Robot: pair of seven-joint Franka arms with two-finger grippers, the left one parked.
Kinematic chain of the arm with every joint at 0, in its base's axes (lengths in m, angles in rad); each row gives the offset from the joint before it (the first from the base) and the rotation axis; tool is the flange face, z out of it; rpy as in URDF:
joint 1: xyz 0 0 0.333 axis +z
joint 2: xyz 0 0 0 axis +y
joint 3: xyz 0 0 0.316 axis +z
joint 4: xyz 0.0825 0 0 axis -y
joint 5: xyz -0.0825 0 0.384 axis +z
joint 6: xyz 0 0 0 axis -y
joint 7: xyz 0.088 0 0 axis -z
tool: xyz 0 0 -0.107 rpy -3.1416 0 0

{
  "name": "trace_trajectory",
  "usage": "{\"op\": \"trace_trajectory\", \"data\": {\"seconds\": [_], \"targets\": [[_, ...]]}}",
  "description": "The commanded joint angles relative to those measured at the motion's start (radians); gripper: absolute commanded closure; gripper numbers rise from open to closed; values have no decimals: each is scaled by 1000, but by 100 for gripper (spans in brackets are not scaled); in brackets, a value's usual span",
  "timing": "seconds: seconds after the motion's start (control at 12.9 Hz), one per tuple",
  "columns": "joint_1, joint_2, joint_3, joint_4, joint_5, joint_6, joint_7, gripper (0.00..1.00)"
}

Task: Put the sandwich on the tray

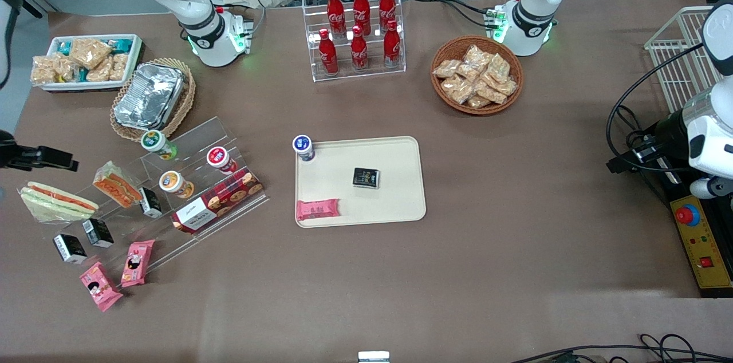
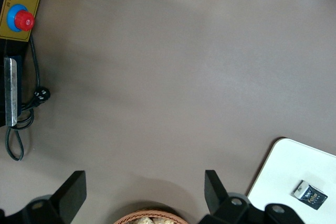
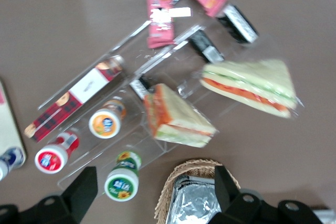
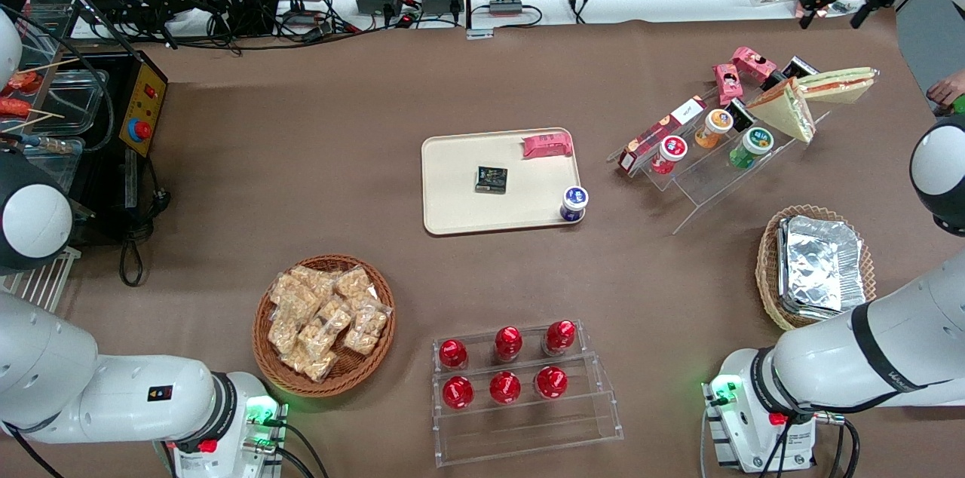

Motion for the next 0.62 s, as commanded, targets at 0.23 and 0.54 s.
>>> {"op": "trace_trajectory", "data": {"seconds": [0.23, 0.54], "targets": [[-23, 36, -100, -3, 73, 77, 388, 1], [-71, 73, -100, -16, 108, 79, 541, 1]]}}
